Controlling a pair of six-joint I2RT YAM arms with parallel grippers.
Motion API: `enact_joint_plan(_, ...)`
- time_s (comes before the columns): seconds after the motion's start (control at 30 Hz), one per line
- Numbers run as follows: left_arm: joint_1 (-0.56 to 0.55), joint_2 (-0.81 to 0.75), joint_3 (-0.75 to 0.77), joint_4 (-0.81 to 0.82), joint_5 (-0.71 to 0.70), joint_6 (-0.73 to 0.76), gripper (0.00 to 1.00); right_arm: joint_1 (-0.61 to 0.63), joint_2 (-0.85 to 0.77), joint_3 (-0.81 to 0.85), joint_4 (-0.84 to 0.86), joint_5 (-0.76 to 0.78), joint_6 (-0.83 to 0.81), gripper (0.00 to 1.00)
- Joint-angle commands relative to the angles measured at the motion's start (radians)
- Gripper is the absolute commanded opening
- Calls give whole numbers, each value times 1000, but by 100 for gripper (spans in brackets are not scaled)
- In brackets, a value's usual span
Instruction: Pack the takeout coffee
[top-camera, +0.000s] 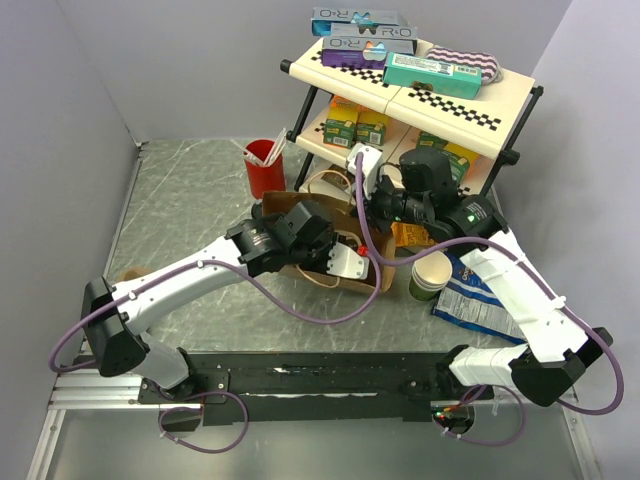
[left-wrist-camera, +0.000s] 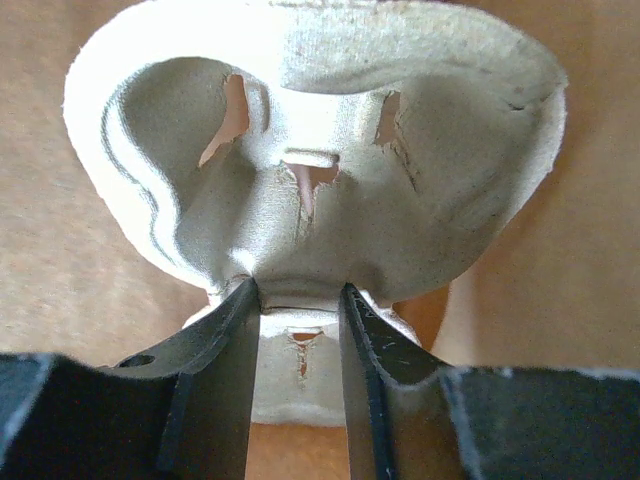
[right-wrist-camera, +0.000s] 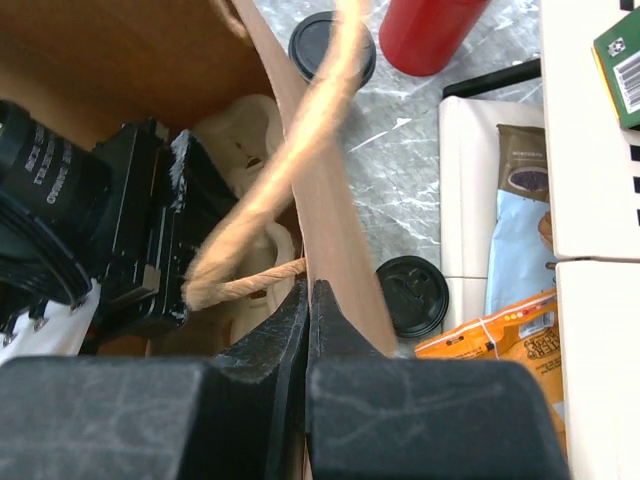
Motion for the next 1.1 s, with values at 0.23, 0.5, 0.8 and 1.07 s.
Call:
enact_joint_plan(0.23,-5,128,97,-47,-45,-24,1,22,-29,26,49,-6,-77,0)
enact_joint_plan(0.5,-7,138,45,33,-95,12,1,66,-80,-27,47,10,-152,0)
enact_joint_plan(0.8,-16,159,-75,155,-157,25,1,92,-98,-73,81,76,-106,0)
enact_joint_plan(1.07,-17,139,-133,181,-168,-33,1,161,-135,-154,81,155,-197,0)
